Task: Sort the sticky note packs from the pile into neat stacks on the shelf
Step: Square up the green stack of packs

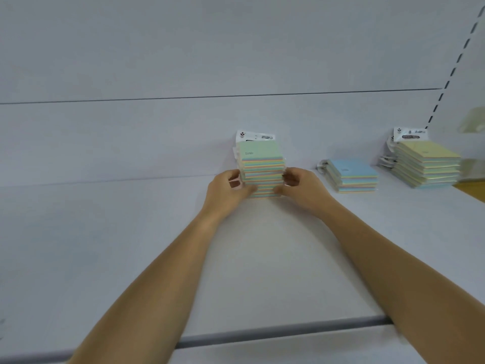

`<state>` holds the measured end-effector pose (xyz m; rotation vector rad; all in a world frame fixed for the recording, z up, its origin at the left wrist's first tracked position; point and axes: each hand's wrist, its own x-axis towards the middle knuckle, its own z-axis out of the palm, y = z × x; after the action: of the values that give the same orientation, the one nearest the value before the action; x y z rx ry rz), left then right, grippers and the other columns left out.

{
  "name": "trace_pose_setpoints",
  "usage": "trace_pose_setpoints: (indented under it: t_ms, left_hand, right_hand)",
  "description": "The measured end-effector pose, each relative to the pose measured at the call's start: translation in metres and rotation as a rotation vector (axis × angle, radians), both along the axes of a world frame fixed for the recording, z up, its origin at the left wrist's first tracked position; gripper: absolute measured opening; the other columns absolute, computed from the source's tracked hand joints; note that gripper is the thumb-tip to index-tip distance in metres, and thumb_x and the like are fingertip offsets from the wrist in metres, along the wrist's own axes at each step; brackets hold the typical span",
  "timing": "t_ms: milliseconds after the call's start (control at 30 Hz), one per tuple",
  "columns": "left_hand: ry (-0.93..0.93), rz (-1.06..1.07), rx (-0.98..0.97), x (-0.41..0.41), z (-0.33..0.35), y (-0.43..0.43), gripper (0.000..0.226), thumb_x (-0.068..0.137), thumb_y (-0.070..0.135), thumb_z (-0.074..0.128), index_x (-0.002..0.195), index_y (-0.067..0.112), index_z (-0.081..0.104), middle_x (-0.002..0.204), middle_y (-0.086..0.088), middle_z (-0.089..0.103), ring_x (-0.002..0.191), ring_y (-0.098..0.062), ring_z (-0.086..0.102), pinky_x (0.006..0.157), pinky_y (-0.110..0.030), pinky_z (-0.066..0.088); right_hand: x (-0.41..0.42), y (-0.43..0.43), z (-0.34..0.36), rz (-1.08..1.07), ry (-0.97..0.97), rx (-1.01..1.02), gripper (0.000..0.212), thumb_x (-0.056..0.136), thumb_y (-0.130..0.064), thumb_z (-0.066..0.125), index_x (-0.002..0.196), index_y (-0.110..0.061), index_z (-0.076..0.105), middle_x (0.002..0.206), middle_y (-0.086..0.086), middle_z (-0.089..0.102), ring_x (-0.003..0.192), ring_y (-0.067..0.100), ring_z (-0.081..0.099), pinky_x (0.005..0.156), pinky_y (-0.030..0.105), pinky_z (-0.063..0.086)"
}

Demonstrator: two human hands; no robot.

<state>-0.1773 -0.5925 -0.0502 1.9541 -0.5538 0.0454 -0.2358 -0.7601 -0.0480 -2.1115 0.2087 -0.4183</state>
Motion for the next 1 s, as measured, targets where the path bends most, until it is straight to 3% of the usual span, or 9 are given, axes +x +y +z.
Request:
trace_pose_setpoints:
  t_ms: [100, 233, 300, 367, 467, 533, 667, 867, 1000]
  left_hand:
    - [-0.036, 0.014, -0.063, -0.0007, 0.0028, 0.0005, 0.032, 0.082, 0.014, 0.067, 0.113, 0.009, 0.065, 0.116, -0.005, 0.069, 0.106, -0.017, 0.065, 0.093, -0.024, 0.046]
    - [-0.074, 0.020, -0.068, -0.0006, 0.0030, 0.0000, 0.028, 0.081, 0.013, 0.068, 0.109, 0.009, 0.067, 0.108, -0.005, 0.070, 0.093, -0.012, 0.064, 0.071, 0.003, 0.041]
    - [-0.123, 0.028, -0.030, -0.0008, 0.0031, -0.0013, 0.028, 0.081, 0.014, 0.067, 0.109, 0.008, 0.066, 0.108, -0.006, 0.070, 0.090, -0.011, 0.063, 0.067, 0.006, 0.038]
    - [-0.161, 0.033, 0.016, -0.0013, 0.0027, -0.0031, 0.029, 0.084, 0.016, 0.064, 0.112, 0.008, 0.063, 0.110, -0.008, 0.069, 0.092, -0.012, 0.063, 0.069, 0.003, 0.040]
    - [-0.181, 0.020, 0.101, -0.0029, 0.0012, -0.0061, 0.032, 0.088, 0.019, 0.058, 0.117, 0.006, 0.057, 0.113, -0.010, 0.067, 0.102, -0.021, 0.064, 0.086, -0.021, 0.047]
    - [-0.179, 0.021, 0.124, -0.0043, 0.0006, -0.0079, 0.031, 0.089, 0.018, 0.055, 0.117, 0.004, 0.056, 0.113, -0.012, 0.067, 0.104, -0.025, 0.063, 0.090, -0.029, 0.049]
    - [-0.170, 0.043, 0.059, -0.0058, 0.0028, -0.0069, 0.026, 0.090, 0.017, 0.053, 0.112, 0.007, 0.063, 0.111, -0.008, 0.070, 0.103, -0.020, 0.065, 0.073, -0.007, 0.038]
    - [-0.173, 0.034, 0.052, -0.0047, 0.0050, -0.0049, 0.024, 0.091, 0.017, 0.052, 0.110, 0.010, 0.065, 0.109, -0.008, 0.071, 0.100, -0.021, 0.067, 0.074, -0.013, 0.039]
    - [-0.182, 0.108, -0.032, -0.0029, 0.0085, -0.0071, 0.028, 0.088, 0.019, 0.056, 0.115, 0.013, 0.063, 0.116, -0.001, 0.068, 0.105, -0.015, 0.064, 0.071, -0.008, 0.038]
  right_hand:
    - [-0.0003, 0.0015, 0.0008, -0.023, -0.030, 0.008, 0.034, 0.079, -0.009, 0.065, 0.112, -0.014, 0.063, 0.113, 0.001, 0.067, 0.107, 0.012, 0.061, 0.097, 0.029, 0.044]
    - [0.0002, 0.0034, 0.0019, -0.075, -0.061, 0.001, 0.027, 0.080, -0.009, 0.063, 0.106, -0.013, 0.066, 0.107, 0.003, 0.069, 0.102, 0.015, 0.064, 0.091, 0.025, 0.045]
    - [0.0014, 0.0039, 0.0008, -0.091, -0.057, -0.027, 0.025, 0.081, -0.011, 0.062, 0.106, -0.012, 0.066, 0.107, 0.004, 0.070, 0.101, 0.016, 0.064, 0.089, 0.025, 0.045]
    - [0.0014, 0.0041, 0.0002, -0.098, -0.054, -0.032, 0.025, 0.082, -0.011, 0.061, 0.107, -0.012, 0.066, 0.108, 0.004, 0.070, 0.101, 0.015, 0.064, 0.086, 0.023, 0.044]
    - [0.0007, 0.0055, 0.0008, -0.106, -0.061, -0.039, 0.024, 0.082, -0.011, 0.061, 0.105, -0.012, 0.067, 0.107, 0.005, 0.070, 0.100, 0.016, 0.064, 0.083, 0.022, 0.043]
    - [0.0002, 0.0059, 0.0011, -0.113, -0.064, -0.052, 0.023, 0.082, -0.011, 0.060, 0.104, -0.011, 0.068, 0.106, 0.005, 0.071, 0.100, 0.016, 0.064, 0.082, 0.023, 0.044]
    - [-0.0005, 0.0043, 0.0026, -0.103, -0.073, -0.063, 0.023, 0.082, -0.013, 0.060, 0.103, -0.014, 0.068, 0.100, 0.000, 0.070, 0.095, 0.009, 0.062, 0.079, 0.020, 0.040]
    - [-0.0020, 0.0057, 0.0054, -0.082, -0.144, -0.038, 0.021, 0.085, -0.011, 0.058, 0.102, -0.014, 0.068, 0.093, -0.007, 0.068, 0.090, 0.004, 0.061, 0.078, 0.018, 0.043]
    - [-0.0022, 0.0044, 0.0076, -0.091, -0.237, 0.071, 0.021, 0.085, -0.012, 0.060, 0.104, -0.011, 0.067, 0.075, -0.030, 0.059, 0.068, -0.025, 0.056, 0.065, -0.005, 0.039]
